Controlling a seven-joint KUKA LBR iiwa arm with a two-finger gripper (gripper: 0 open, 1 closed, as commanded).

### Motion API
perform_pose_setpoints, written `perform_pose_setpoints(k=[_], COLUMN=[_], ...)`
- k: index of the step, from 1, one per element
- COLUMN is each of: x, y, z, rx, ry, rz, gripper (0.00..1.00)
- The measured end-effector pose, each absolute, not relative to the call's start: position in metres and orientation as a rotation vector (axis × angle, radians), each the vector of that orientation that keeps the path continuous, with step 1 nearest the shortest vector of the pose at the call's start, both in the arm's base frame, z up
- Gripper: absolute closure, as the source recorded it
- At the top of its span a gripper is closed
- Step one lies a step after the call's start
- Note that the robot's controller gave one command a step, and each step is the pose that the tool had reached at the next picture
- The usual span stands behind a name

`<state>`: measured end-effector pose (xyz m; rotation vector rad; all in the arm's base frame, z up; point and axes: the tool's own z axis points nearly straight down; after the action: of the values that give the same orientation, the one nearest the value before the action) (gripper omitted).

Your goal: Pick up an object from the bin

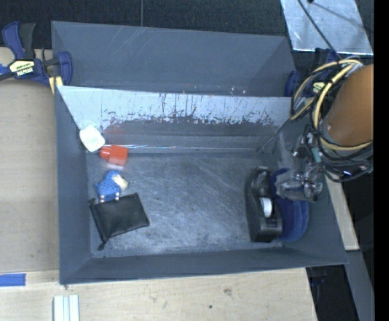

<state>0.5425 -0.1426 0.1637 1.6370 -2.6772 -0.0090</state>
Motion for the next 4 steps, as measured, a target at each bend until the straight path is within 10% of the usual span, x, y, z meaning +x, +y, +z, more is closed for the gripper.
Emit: perform_pose_setpoints(k=[1,2,3,4], x=[0.545,0.547,0.599,0.599], y=[-0.143,-0.138,-0.109,-0.113], z=[0.169,0.124,0.078,0.080], rx=[1.640,1.954,2.382,2.377], ry=[-2.683,-2.479,-2.064,-2.065], rz=[0.000,-0.006,-0.041,-0.035], gripper=[0.00,0.00,0.00,1.00])
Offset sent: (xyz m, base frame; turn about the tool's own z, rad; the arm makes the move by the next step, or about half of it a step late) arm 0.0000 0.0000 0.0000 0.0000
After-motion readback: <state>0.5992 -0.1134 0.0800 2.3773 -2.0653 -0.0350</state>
